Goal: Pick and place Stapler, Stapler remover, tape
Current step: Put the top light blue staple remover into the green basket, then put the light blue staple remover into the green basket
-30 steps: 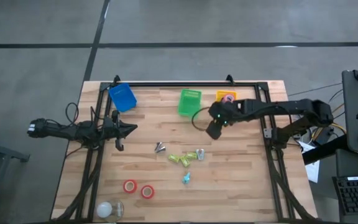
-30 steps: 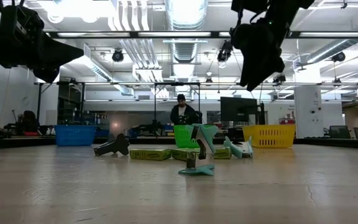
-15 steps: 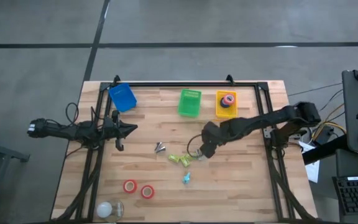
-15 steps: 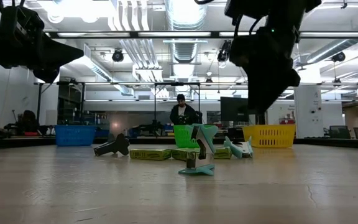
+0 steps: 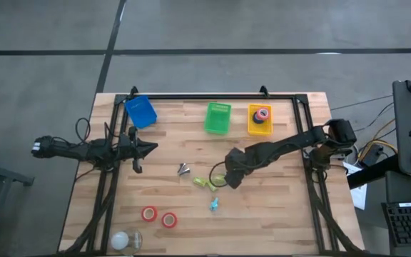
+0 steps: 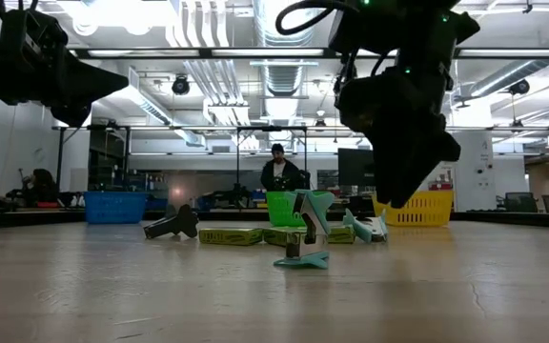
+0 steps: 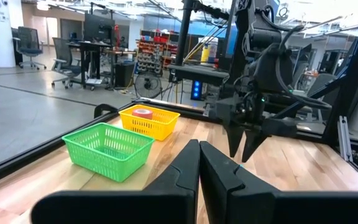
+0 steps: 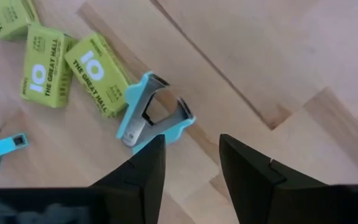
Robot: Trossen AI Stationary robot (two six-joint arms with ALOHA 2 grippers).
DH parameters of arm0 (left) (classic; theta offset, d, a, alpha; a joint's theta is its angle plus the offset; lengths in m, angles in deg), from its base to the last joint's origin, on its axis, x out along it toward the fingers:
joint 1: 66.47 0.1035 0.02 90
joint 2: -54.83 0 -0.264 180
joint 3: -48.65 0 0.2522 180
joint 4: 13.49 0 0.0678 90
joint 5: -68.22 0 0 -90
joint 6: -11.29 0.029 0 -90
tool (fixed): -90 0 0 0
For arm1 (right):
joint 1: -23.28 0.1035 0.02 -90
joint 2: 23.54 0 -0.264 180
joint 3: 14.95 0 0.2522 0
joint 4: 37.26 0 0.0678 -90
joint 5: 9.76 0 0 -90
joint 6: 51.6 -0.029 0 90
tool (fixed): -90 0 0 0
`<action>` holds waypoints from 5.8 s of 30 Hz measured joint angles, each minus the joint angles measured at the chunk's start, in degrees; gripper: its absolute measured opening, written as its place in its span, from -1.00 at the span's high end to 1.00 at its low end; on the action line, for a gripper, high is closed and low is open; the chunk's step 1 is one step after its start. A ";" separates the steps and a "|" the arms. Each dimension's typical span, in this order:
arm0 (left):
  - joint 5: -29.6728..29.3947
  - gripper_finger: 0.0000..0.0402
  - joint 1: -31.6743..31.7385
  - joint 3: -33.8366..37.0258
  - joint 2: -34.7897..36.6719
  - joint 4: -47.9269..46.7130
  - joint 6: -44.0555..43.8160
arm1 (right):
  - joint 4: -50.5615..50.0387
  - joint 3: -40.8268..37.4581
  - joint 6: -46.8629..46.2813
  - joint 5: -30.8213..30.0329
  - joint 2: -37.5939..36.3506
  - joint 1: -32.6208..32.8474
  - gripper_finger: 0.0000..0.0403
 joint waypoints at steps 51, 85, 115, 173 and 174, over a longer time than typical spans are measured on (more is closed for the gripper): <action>0.00 0.93 0.00 0.02 0.00 -0.40 0.02 | 8.81 -1.57 10.00 -2.57 0.67 -4.45 0.96; 0.00 0.93 0.01 0.02 0.02 -0.77 0.01 | 8.42 17.56 40.40 -5.24 9.62 -35.37 0.96; 0.00 0.93 0.02 0.02 0.02 -0.92 0.02 | 1.67 26.59 42.19 -5.40 17.89 -37.18 0.58; 0.00 0.93 0.01 0.02 0.00 -1.55 0.01 | 32.61 2.19 41.64 -17.34 10.00 22.78 0.25; -0.01 0.93 0.01 0.00 0.00 -1.56 0.01 | 32.44 2.73 41.88 -17.40 10.62 22.81 0.25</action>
